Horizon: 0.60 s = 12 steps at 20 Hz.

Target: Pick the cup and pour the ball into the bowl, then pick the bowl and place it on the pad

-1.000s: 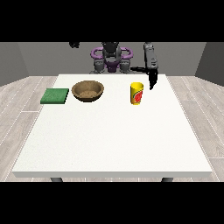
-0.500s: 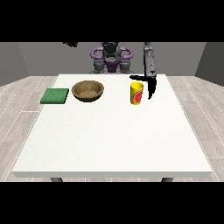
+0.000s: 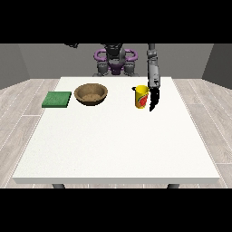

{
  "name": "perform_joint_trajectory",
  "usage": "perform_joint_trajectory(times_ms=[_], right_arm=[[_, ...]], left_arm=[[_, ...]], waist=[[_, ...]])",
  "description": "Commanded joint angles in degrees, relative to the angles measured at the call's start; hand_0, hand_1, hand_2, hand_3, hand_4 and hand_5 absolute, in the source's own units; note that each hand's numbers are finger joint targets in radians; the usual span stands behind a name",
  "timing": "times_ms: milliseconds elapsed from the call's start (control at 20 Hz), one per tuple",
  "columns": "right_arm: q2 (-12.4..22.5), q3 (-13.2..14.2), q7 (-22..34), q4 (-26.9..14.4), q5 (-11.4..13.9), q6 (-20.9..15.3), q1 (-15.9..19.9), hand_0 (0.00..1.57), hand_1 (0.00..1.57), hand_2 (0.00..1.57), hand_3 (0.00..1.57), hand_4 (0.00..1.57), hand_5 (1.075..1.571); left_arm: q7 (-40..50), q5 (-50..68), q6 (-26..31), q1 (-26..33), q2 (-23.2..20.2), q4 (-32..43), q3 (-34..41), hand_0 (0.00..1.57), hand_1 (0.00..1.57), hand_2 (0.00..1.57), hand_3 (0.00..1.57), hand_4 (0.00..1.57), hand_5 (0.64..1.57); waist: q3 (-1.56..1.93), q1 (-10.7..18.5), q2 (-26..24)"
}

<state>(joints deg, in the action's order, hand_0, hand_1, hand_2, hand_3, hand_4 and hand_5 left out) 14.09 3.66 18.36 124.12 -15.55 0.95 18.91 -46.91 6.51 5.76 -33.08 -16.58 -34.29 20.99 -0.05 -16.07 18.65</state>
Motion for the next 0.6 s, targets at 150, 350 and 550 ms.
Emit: perform_joint_trajectory(times_ms=[150,350,550], right_arm=[[2.2,3.88,1.57,2.26,-5.87,2.72,-0.71,0.0,0.0,0.0,0.0,0.0,1.56],[3.19,6.25,2.62,4.28,-6.74,2.36,-0.83,0.0,0.0,0.0,0.0,0.09,1.561],[1.79,6.85,0.68,-1.61,-6.59,3.98,-5.39,0.0,0.0,0.0,0.0,0.12,1.559]], left_arm=[[-8.26,-7.48,-15.82,2.47,0.54,2.1,-1.82,1.32,1.32,1.57,1.57,1.02,1.487],[-9.27,-8.58,-17.49,-0.4,-0.42,4.9,-2.02,1.32,1.32,1.57,1.57,1.08,1.484],[-3.38,-12.93,-20.06,-0.35,-0.12,2.89,-6.62,1.34,1.34,1.57,1.57,1.1,1.498]], waist=[[0.02,-3.67,0.46],[0.0,-2.99,1.49],[0.07,0.4,-6.64]])
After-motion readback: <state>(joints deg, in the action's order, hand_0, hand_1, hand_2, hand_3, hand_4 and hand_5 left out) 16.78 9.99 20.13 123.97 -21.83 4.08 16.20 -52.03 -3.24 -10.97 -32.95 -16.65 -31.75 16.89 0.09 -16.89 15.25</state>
